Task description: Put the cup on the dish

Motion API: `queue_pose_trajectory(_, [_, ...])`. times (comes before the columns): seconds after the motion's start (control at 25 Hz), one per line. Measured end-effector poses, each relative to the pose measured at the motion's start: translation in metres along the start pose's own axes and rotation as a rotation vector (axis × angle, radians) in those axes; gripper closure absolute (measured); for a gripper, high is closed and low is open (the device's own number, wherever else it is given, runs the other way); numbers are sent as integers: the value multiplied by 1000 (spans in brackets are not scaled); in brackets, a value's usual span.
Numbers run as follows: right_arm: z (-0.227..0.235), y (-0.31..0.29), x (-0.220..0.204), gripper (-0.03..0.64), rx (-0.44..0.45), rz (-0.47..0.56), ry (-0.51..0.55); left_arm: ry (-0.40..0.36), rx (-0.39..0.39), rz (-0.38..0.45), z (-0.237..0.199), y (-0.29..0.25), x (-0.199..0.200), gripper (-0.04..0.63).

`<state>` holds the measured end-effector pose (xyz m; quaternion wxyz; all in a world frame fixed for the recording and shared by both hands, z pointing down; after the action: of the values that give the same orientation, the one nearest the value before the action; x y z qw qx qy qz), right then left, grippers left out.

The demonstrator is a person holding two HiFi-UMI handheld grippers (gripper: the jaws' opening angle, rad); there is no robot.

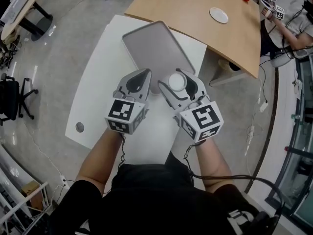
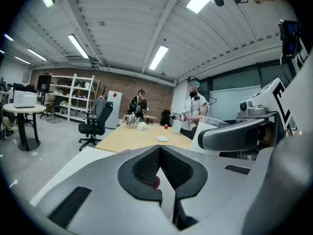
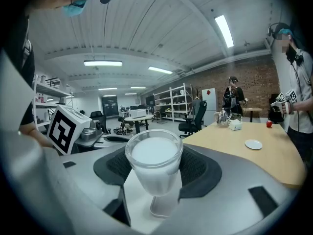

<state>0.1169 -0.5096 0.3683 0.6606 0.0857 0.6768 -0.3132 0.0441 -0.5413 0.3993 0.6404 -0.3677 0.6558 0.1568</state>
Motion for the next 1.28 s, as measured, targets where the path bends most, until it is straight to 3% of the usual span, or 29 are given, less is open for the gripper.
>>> queue_pose_trajectory(1.28, [93, -96, -62, 350, 0, -27, -32, 27, 79, -48, -62, -111, -55, 597])
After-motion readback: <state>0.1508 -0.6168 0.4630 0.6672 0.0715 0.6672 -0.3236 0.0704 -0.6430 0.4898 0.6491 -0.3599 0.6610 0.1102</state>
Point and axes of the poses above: the fingertips, and each gripper's own axes: y backward along the fingers, z to its right, x out of its top, the point moved 2 cm from there along y, backward along the fingers, and after that the axes turned 1 degree about -z, right-handed, at the moved point
